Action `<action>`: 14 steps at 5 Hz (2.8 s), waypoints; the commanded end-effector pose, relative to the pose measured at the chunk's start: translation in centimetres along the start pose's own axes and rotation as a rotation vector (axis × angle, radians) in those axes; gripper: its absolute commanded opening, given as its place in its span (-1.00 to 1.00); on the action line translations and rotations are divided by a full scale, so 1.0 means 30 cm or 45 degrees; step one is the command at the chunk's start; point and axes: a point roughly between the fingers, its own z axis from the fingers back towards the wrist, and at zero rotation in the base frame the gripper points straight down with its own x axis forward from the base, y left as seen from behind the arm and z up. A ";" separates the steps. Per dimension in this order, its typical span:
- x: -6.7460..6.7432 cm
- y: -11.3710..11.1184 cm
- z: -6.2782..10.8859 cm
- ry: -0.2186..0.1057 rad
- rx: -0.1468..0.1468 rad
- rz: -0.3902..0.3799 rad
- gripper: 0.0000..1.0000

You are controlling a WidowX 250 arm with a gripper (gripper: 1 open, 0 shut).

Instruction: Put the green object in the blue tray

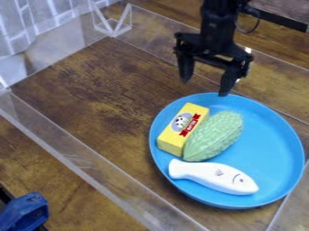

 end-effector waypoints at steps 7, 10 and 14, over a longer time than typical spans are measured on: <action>-0.008 0.011 0.108 0.032 -0.031 -0.017 1.00; -0.006 0.047 0.143 0.030 -0.082 -0.067 1.00; 0.010 0.220 0.254 0.004 0.025 0.250 1.00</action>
